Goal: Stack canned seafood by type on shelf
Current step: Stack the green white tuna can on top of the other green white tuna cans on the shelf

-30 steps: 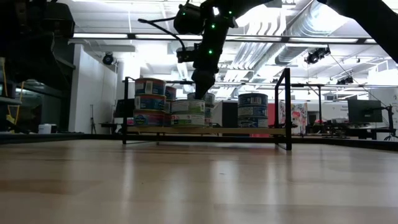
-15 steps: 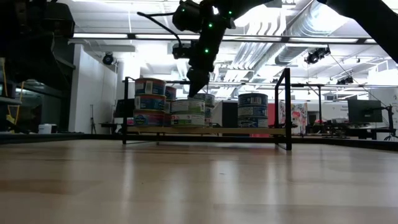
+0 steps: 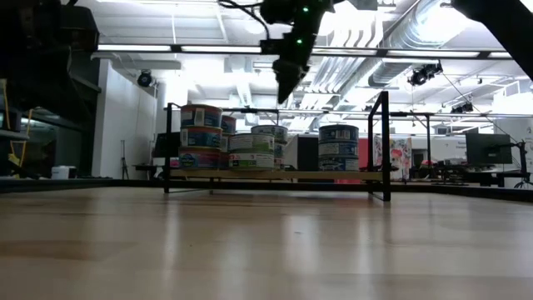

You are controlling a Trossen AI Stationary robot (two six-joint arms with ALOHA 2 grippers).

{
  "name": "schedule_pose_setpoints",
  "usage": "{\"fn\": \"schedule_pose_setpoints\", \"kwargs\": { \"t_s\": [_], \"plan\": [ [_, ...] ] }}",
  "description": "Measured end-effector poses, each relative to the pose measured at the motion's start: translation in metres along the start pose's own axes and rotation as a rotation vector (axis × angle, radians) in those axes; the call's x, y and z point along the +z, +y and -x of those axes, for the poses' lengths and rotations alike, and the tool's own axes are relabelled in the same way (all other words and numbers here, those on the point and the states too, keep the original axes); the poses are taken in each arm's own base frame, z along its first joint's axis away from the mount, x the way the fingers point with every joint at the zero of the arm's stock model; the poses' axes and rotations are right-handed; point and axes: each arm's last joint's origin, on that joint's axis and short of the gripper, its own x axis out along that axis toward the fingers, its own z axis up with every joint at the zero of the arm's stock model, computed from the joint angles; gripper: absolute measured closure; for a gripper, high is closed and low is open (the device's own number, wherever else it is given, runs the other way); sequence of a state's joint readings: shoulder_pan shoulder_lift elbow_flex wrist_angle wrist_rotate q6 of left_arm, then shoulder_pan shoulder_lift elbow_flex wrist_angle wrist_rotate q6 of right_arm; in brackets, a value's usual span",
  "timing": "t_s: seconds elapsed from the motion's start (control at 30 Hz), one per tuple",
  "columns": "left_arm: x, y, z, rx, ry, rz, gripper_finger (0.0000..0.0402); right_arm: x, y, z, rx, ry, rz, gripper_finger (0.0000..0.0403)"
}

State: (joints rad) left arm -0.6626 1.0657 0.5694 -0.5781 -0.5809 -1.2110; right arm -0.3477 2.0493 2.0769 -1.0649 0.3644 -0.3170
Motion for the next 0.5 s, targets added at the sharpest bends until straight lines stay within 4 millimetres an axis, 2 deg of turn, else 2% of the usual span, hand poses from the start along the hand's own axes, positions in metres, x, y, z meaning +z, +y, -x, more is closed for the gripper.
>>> {"fn": "schedule_pose_setpoints", "kwargs": {
  "t_s": [0.13,0.27,0.5],
  "plan": [
    [0.000,0.000,0.000,0.002,0.006,0.001,0.0401,-0.018,-0.034,-0.006,-0.057,0.082,-0.129,0.0134],
    [0.000,0.000,0.000,0.001,0.008,0.006,0.0401,-0.031,-0.051,-0.019,0.024,0.130,-0.235,0.0134],
    [0.000,0.000,0.000,0.001,0.008,-0.022,0.0401,-0.036,-0.047,-0.049,0.052,0.212,-0.294,0.0134]
  ]
}}
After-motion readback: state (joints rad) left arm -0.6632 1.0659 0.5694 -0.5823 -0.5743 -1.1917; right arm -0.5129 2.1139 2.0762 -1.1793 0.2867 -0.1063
